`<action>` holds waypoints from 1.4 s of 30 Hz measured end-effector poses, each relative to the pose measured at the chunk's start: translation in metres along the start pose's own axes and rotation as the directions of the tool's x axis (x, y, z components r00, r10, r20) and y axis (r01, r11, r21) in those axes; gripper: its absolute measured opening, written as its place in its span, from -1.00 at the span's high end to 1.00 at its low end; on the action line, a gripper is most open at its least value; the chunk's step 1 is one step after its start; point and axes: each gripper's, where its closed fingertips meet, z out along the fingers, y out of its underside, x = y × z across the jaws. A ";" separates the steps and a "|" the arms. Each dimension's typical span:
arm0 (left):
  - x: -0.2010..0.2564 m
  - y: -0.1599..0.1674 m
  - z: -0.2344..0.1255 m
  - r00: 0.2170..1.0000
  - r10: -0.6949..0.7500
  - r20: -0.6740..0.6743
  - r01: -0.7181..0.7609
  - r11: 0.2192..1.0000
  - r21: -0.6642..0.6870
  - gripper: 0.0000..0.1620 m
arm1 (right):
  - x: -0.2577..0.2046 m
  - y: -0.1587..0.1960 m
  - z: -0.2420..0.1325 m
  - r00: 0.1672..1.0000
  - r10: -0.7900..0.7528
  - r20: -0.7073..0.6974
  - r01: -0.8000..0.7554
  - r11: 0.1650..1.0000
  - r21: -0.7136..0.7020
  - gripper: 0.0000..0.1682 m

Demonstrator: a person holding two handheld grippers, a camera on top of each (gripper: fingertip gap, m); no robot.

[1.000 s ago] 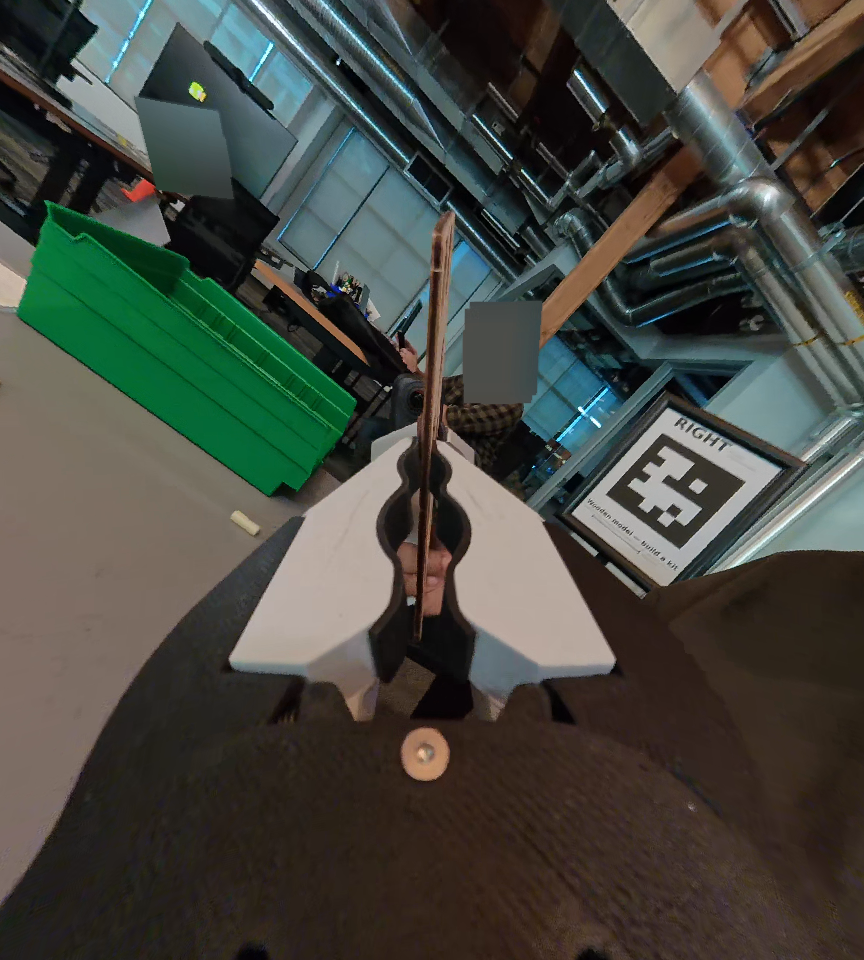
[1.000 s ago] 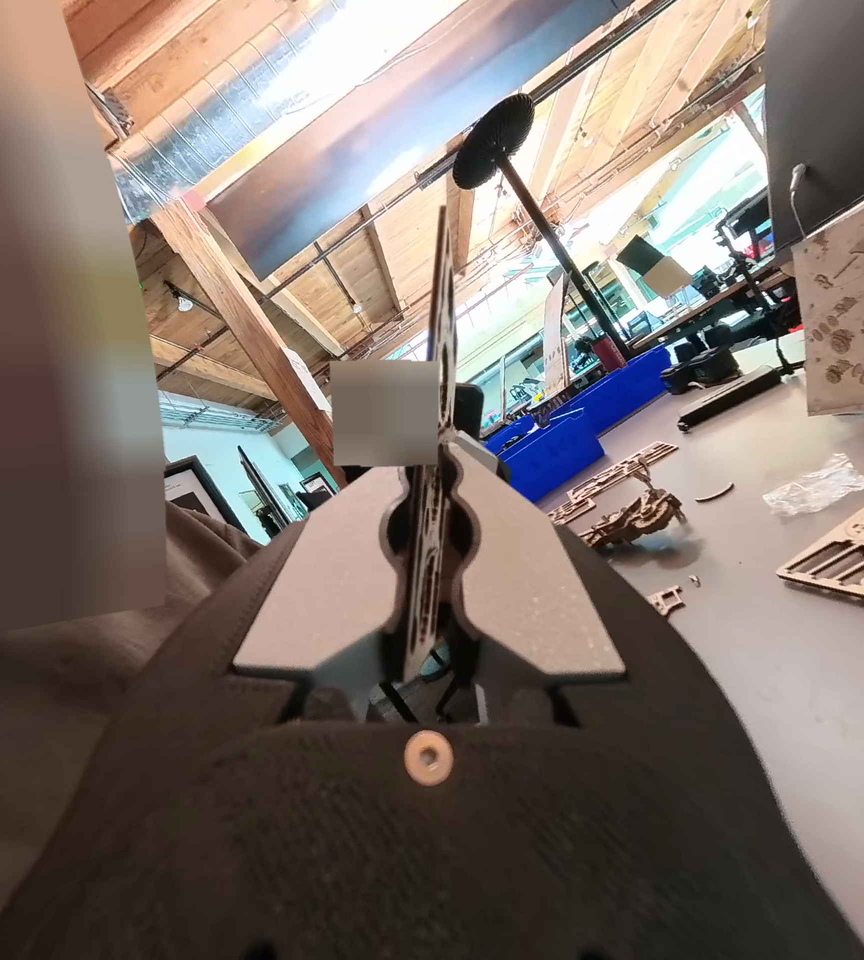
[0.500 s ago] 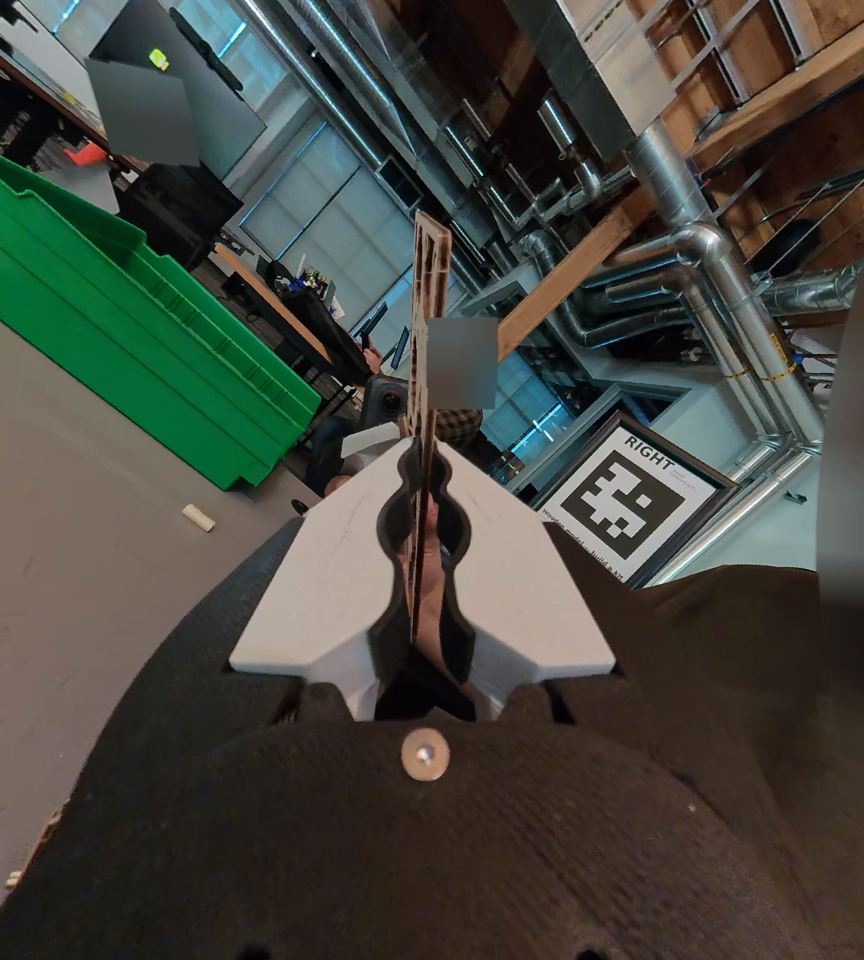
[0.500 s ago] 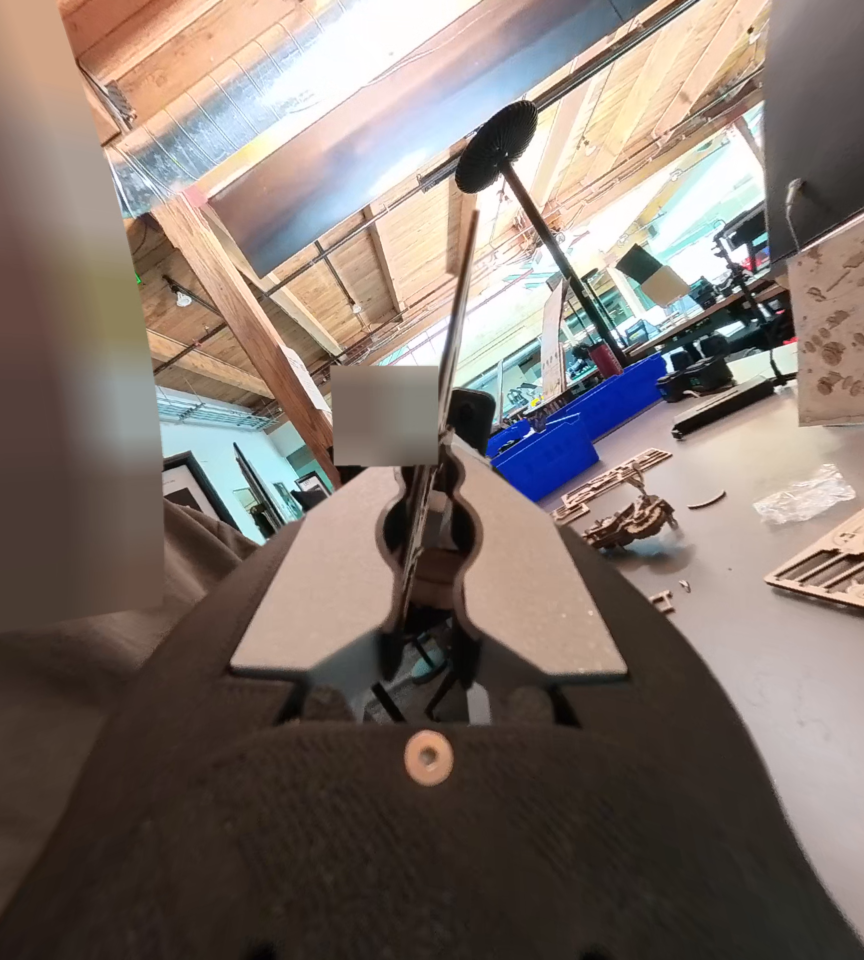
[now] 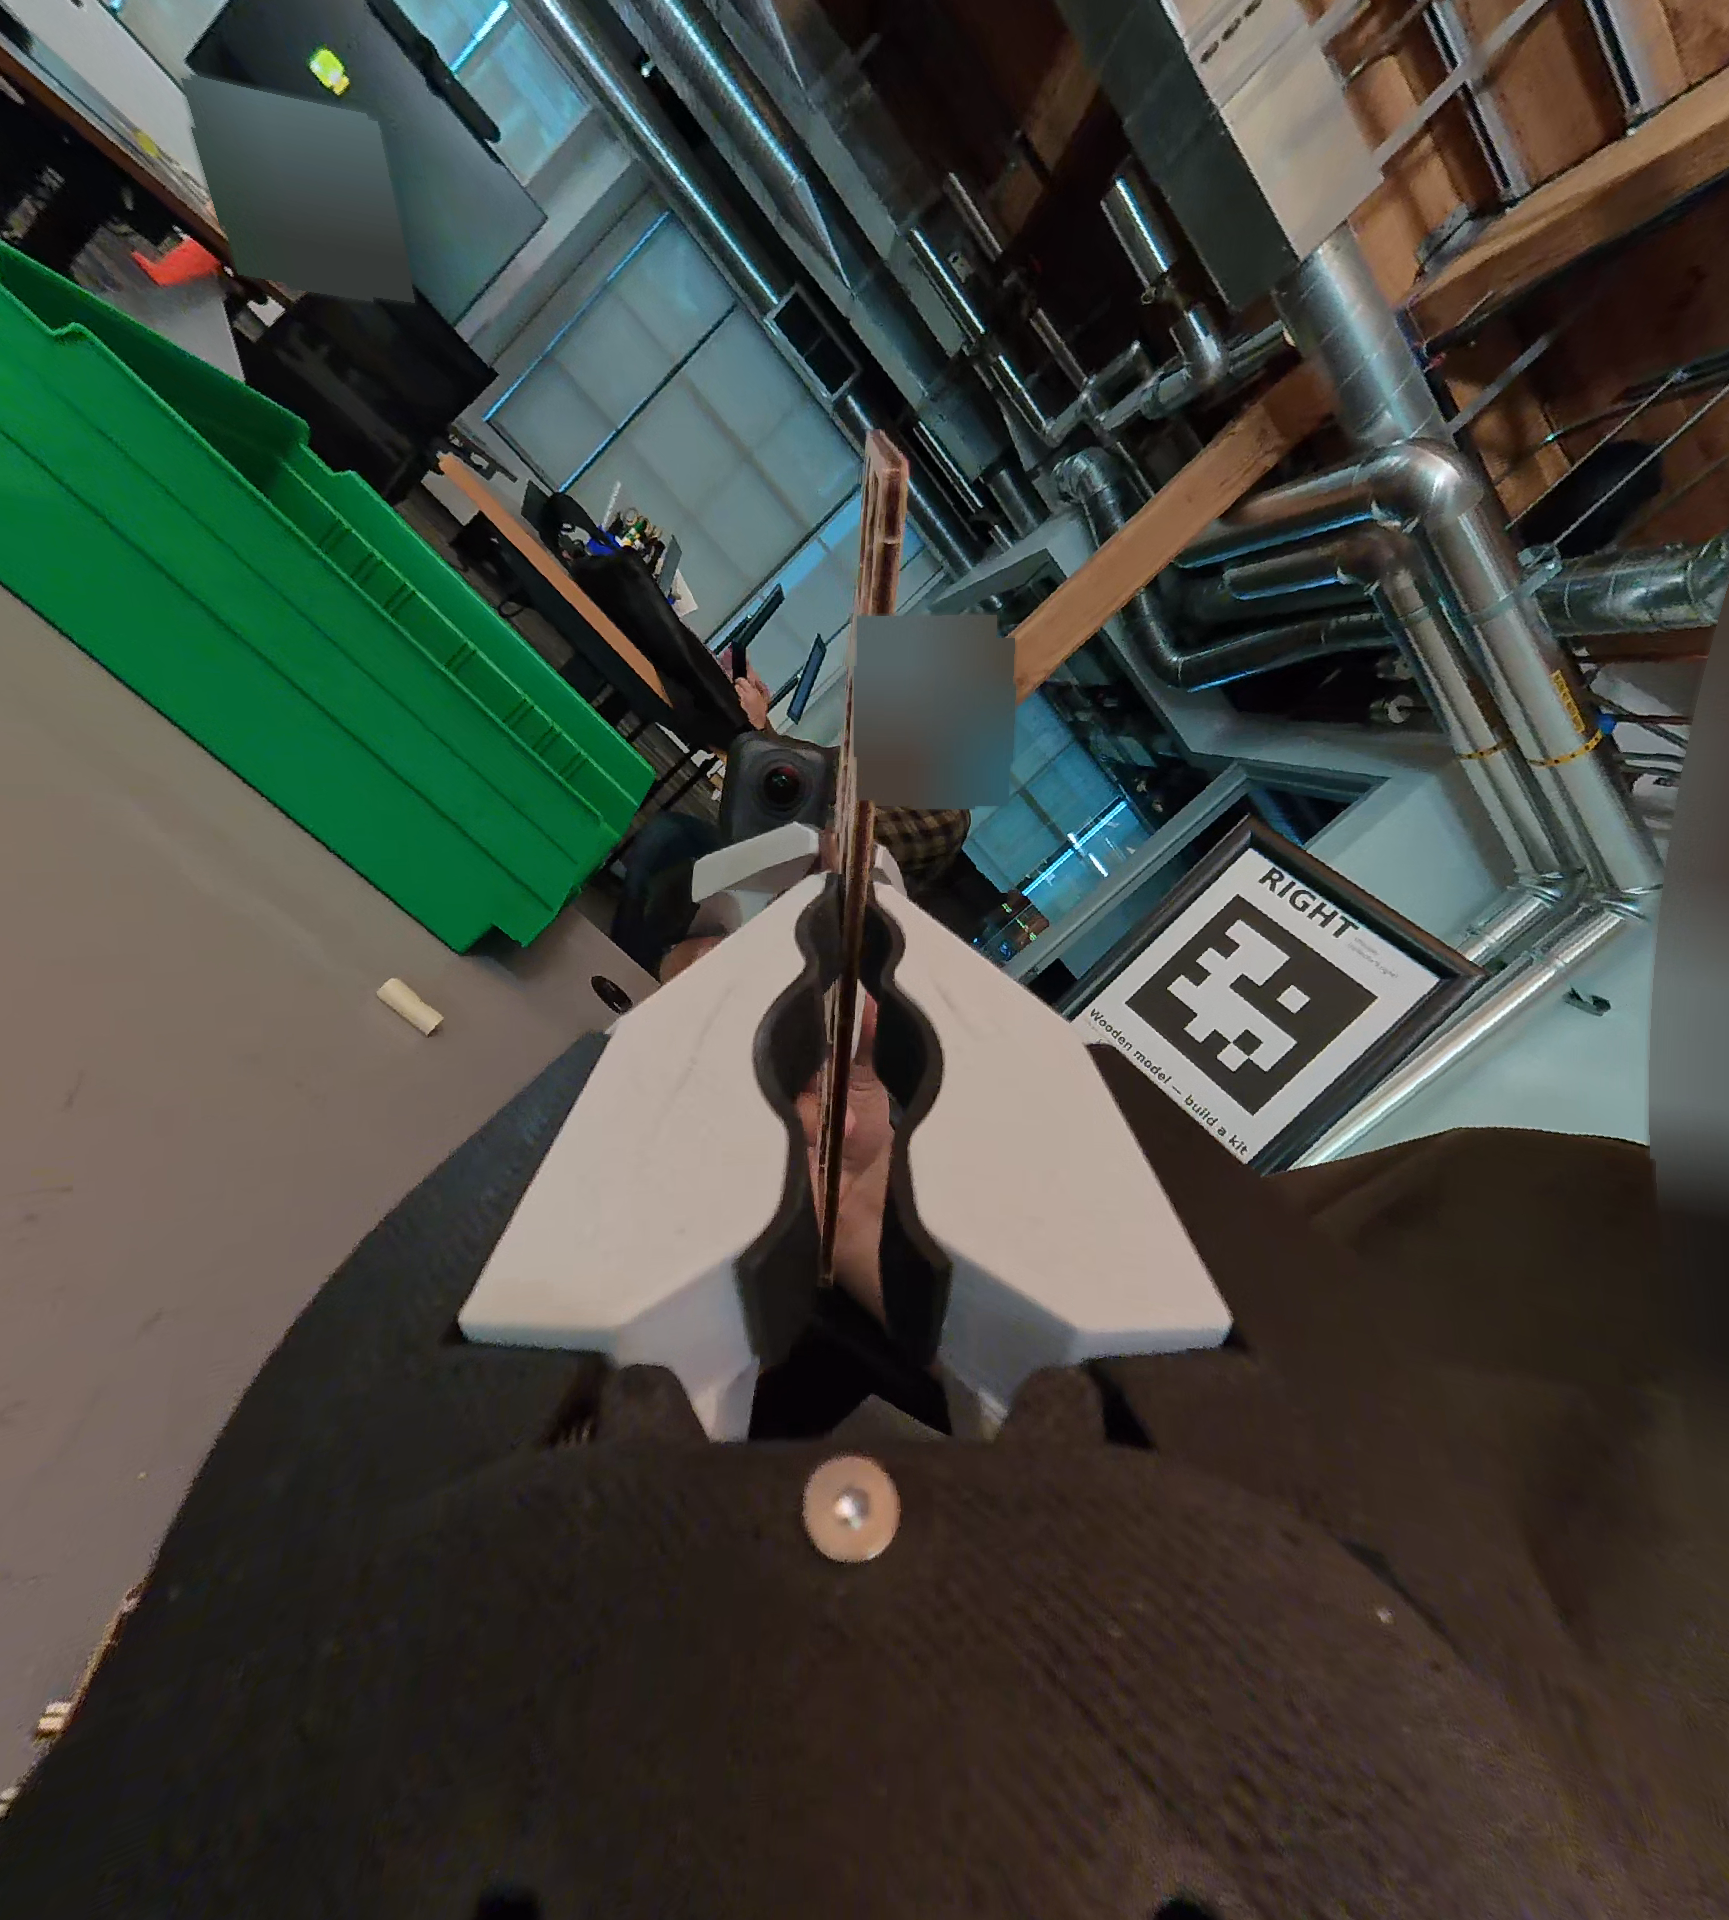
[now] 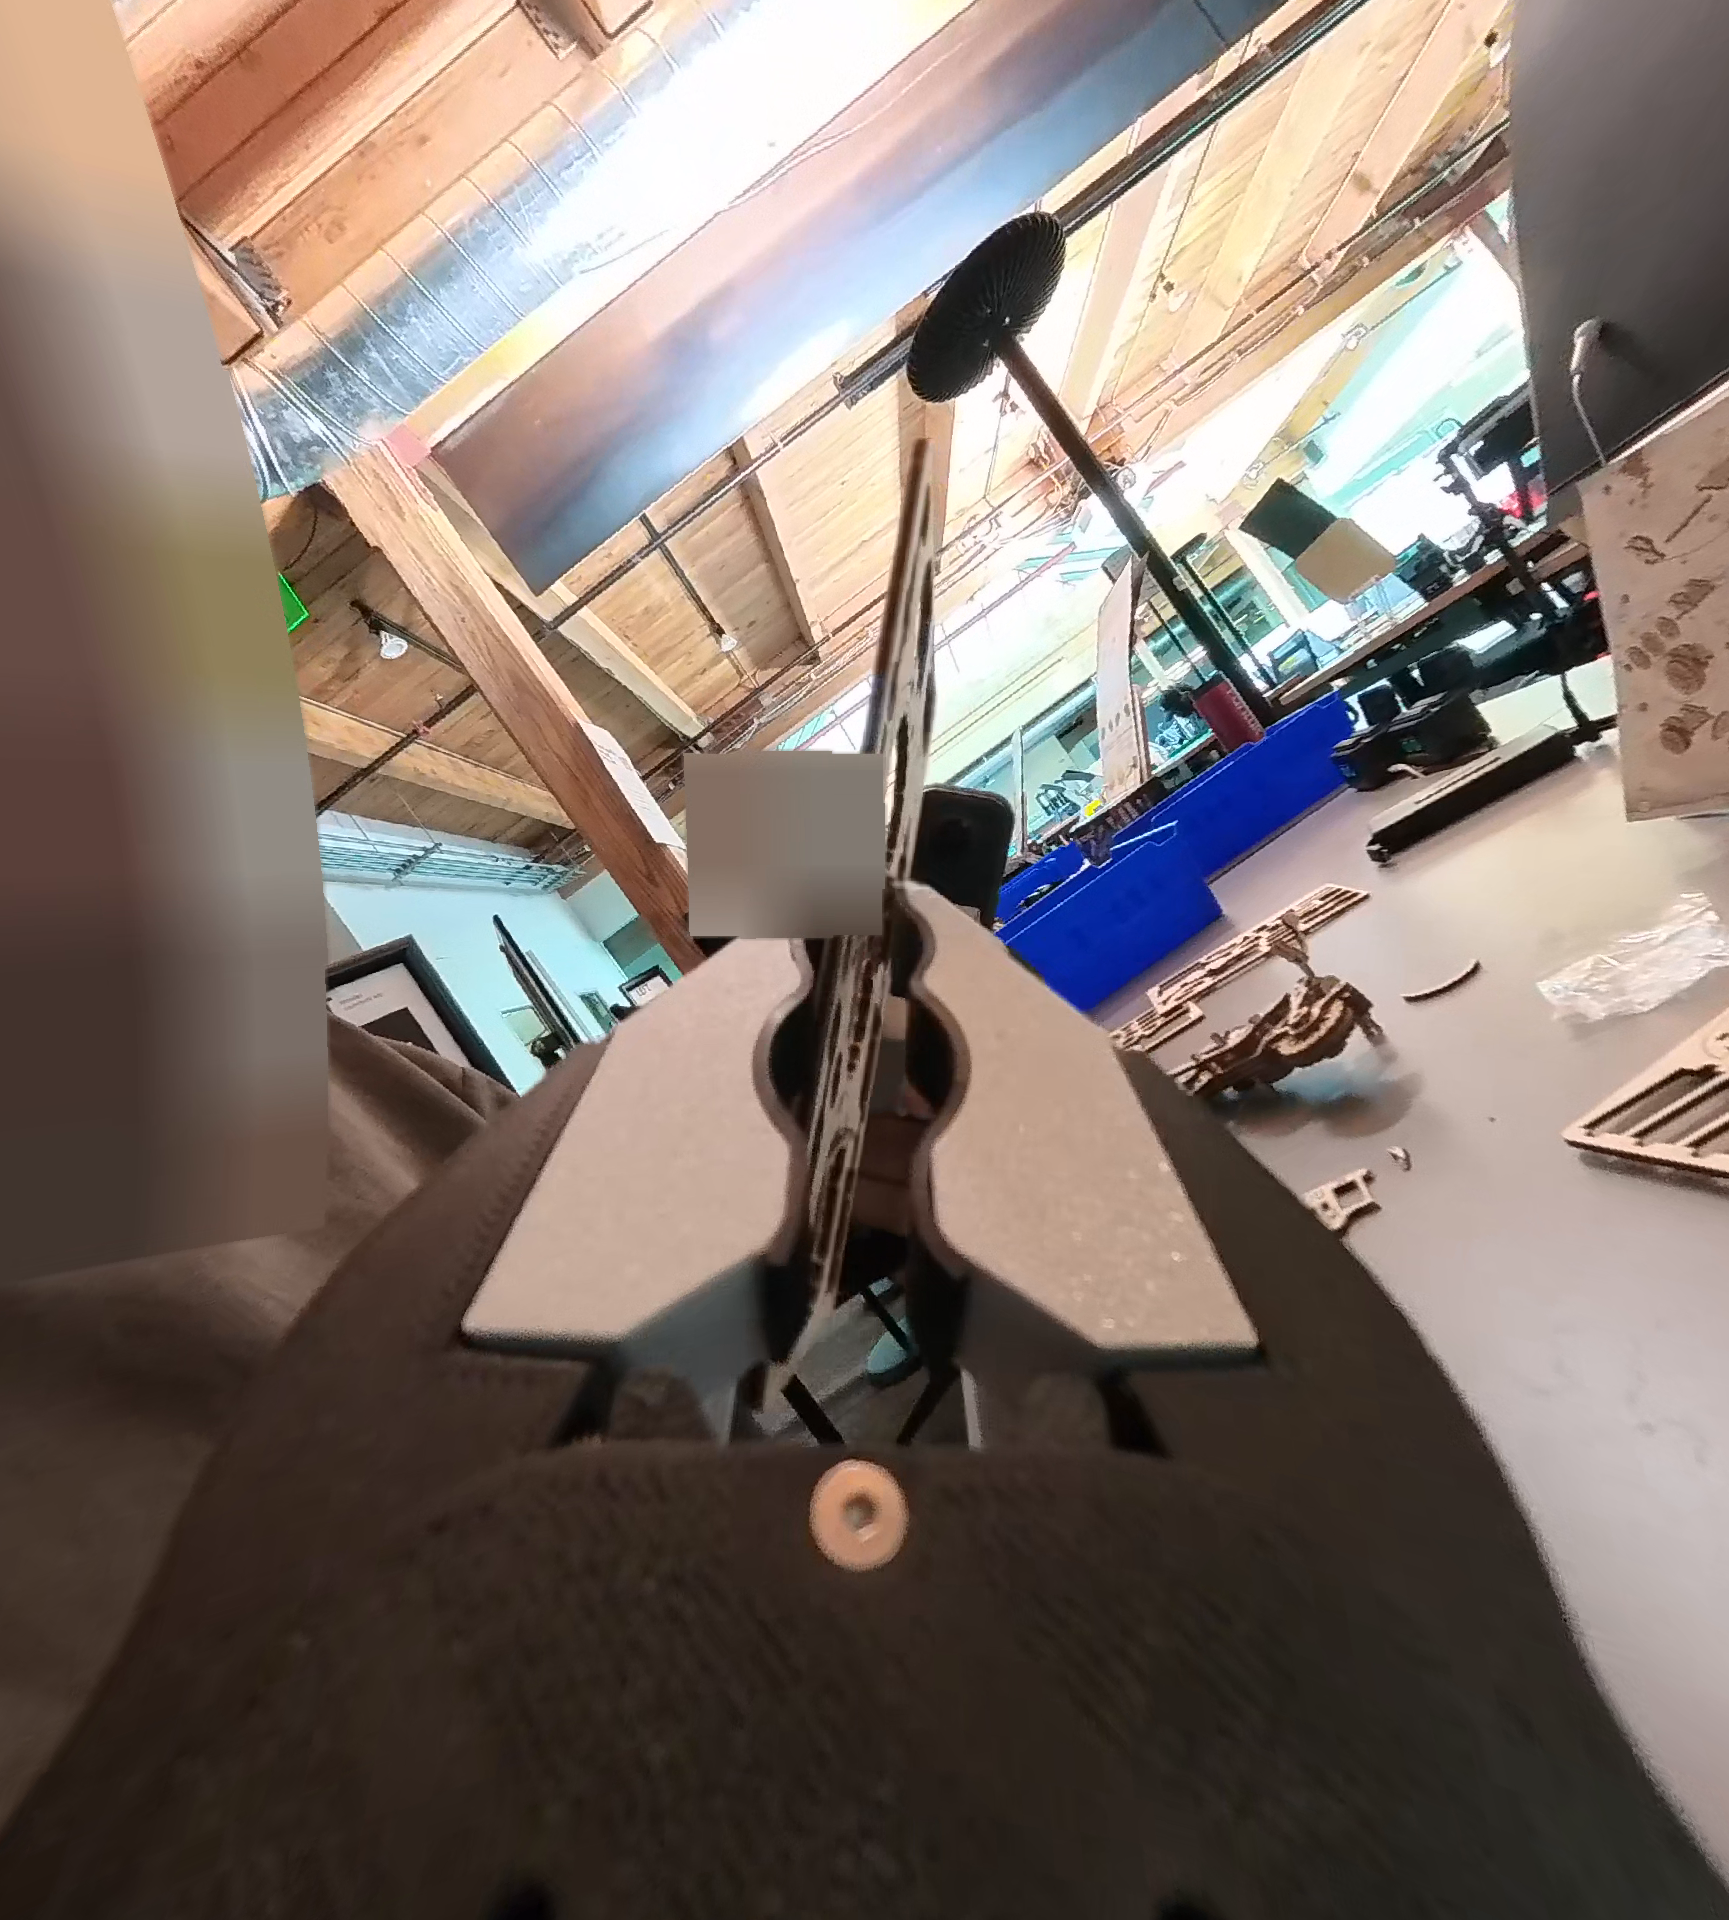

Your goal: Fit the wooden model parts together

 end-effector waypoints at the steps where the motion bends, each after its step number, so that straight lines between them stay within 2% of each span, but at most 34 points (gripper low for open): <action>1: -0.001 0.000 0.000 1.000 0.000 0.004 0.000 1.000 0.001 1.00 | 0.000 0.000 0.000 1.000 -0.001 -0.001 0.001 1.000 -0.002 0.91; 11: -0.001 0.002 0.001 1.000 -0.025 -0.002 0.025 1.000 0.007 1.00 | -0.005 0.002 -0.002 0.999 -0.022 0.031 0.023 0.999 -0.033 0.95; 23: 0.003 0.003 0.003 0.999 -0.046 -0.024 0.046 0.999 0.007 1.00 | -0.005 -0.001 -0.003 0.995 0.058 0.084 -0.058 0.998 0.000 0.93; 29: -0.001 -0.004 -0.001 1.000 -0.022 0.016 0.021 0.997 0.069 1.00 | 0.001 -0.001 -0.001 1.000 -0.007 -0.003 0.007 1.000 -0.016 0.90; 31: -0.003 -0.009 -0.004 1.000 -0.010 0.028 0.007 0.994 0.110 1.00 | 0.003 -0.004 -0.001 1.000 -0.003 -0.027 0.003 1.000 0.001 0.78; 34: -0.002 -0.008 -0.003 0.999 0.011 0.031 -0.015 0.994 0.108 1.00 | 0.009 -0.001 0.002 0.997 0.014 -0.071 -0.013 1.000 0.014 0.76; 42: 0.001 -0.008 -0.001 0.994 0.086 0.069 -0.095 0.987 0.131 1.00 | 0.011 0.006 0.009 0.993 -0.005 -0.121 0.009 0.999 0.039 0.93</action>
